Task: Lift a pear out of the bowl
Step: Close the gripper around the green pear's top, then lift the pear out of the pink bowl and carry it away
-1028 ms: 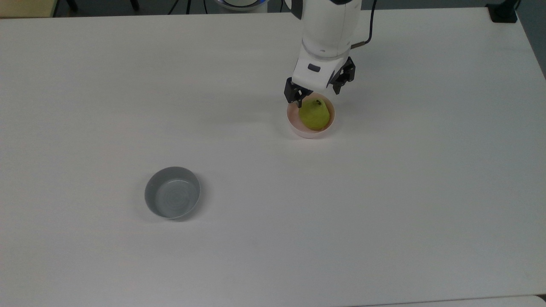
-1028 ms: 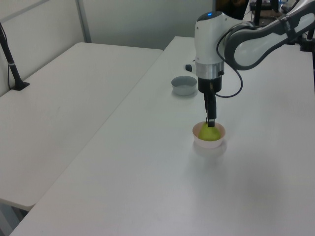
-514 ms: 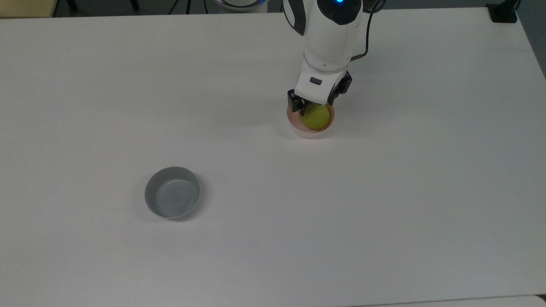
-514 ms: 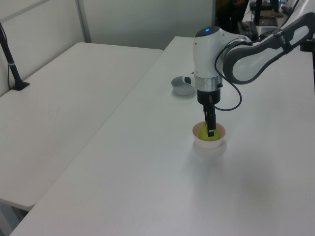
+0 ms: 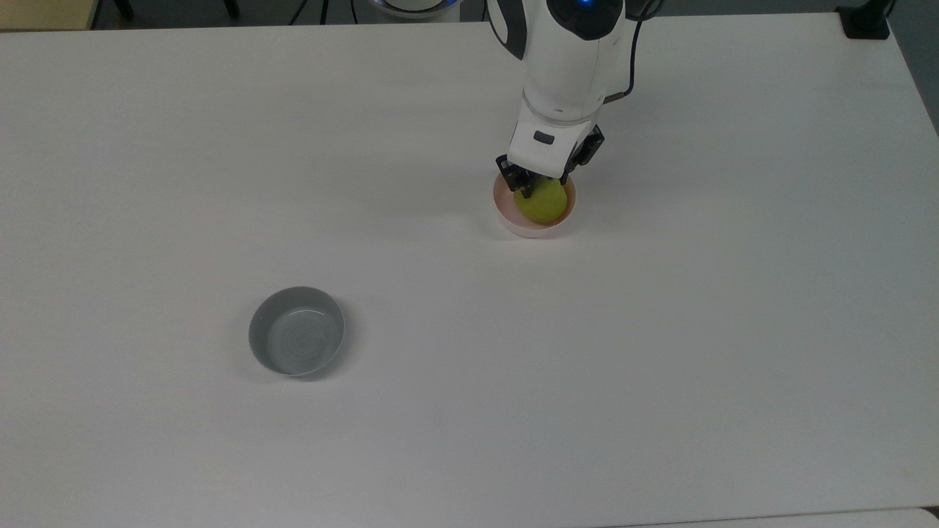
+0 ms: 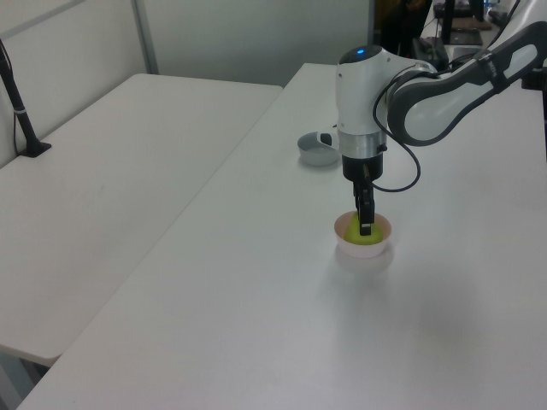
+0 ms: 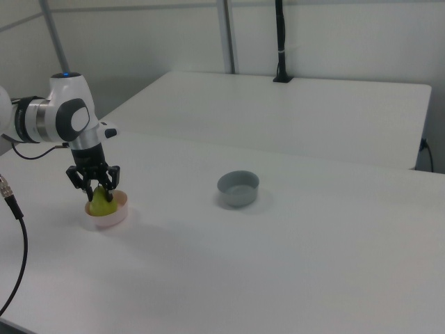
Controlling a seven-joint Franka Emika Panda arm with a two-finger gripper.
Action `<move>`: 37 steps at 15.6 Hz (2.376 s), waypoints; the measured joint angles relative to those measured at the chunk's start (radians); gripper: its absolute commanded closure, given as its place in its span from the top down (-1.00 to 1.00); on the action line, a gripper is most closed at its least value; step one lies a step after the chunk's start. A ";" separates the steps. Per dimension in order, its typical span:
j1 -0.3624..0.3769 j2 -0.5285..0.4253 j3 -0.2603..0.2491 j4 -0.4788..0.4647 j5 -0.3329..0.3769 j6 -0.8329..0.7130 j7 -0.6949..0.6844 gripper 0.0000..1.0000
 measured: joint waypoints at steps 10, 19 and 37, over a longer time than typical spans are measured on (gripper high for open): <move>-0.057 -0.163 -0.007 0.019 0.000 -0.110 0.003 -1.00; -0.102 -0.258 -0.148 0.151 -0.004 -0.327 -0.025 -1.00; -0.287 -0.079 -0.342 0.049 0.094 -0.041 -0.483 -1.00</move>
